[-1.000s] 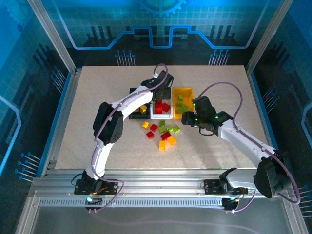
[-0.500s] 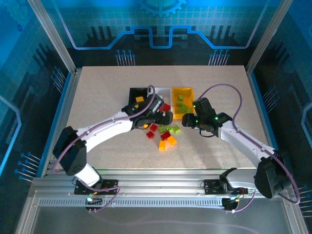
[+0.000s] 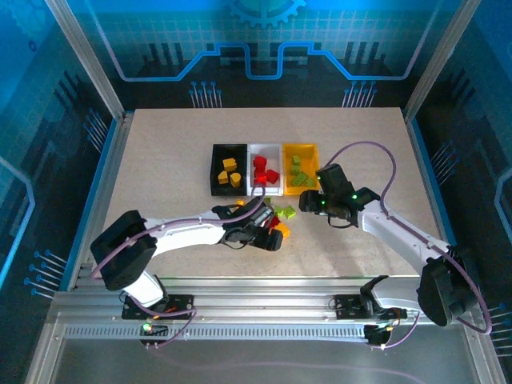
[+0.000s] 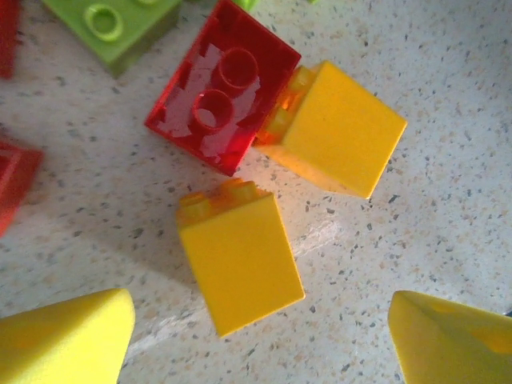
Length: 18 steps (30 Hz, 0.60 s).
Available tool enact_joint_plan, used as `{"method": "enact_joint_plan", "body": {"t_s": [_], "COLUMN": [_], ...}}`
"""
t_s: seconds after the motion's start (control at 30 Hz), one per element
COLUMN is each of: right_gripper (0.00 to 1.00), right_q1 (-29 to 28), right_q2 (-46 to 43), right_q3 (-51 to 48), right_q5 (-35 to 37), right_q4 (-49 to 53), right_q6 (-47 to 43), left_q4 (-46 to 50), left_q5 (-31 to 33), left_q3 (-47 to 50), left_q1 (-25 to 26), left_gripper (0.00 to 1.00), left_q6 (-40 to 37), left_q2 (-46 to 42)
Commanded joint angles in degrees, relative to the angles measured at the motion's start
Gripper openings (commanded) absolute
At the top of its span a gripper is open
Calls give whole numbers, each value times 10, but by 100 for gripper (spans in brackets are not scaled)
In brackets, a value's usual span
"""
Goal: Sort the legos into containers by color
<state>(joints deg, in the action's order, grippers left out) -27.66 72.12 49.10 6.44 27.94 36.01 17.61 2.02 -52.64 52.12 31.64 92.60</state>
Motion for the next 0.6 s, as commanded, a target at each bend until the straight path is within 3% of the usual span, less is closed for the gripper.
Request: {"method": "enact_joint_plan", "body": {"t_s": [0.0,0.33,0.57], "right_gripper": [58,58,58], "right_q1": [6,7,7], "right_q2": [-13,-20,-16], "right_q3": [-1,-3,-2], "right_q5": [0,5,6], "right_q4": [0,1,-2], "right_q6": [-1,-2,-1], "left_q4": [-26,-19,-21], "left_q5": [-5,52,57], "left_q3": [-14,-11,17], "left_q1": [1,1,0], "left_gripper": [82,53,35], "left_q6": [9,0,17], "left_q2": [29,52,-1]}}
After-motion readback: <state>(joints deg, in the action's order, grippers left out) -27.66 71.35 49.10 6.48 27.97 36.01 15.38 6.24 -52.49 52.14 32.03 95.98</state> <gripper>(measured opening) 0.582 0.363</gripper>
